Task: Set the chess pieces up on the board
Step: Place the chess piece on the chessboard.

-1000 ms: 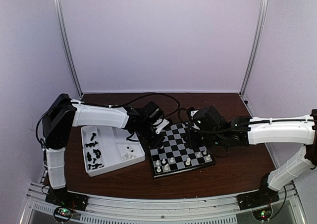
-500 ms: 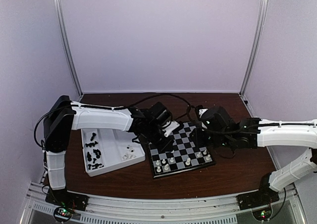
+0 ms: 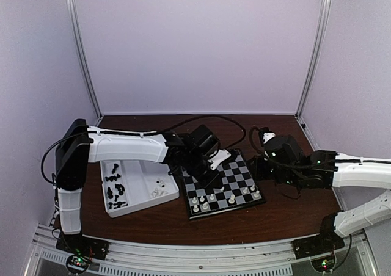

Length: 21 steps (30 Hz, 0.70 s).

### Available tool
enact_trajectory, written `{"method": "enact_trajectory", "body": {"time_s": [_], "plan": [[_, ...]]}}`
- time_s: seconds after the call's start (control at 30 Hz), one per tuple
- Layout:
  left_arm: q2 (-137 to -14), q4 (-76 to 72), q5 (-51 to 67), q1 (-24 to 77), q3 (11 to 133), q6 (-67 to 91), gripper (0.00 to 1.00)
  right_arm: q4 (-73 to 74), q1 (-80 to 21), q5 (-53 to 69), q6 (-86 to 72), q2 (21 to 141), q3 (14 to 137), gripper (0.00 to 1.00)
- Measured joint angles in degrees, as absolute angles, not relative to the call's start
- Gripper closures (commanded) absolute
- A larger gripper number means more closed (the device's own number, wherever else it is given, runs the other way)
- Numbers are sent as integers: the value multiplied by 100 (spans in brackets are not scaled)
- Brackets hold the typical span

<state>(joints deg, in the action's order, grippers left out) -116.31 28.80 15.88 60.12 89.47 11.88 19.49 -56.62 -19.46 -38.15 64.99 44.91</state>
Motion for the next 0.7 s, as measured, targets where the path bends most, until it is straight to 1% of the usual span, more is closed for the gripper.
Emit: {"method": "enact_trajectory", "body": {"time_s": [0.2, 0.7], "plan": [[-11874, 2980, 1590, 6055, 9170, 1140, 98, 1949, -5649, -2167, -3920, 6184, 4331, 74], [-12285, 3288, 1317, 6147, 9413, 954, 97, 1946, -5625, -2259, -3933, 6160, 4318, 74]]}}
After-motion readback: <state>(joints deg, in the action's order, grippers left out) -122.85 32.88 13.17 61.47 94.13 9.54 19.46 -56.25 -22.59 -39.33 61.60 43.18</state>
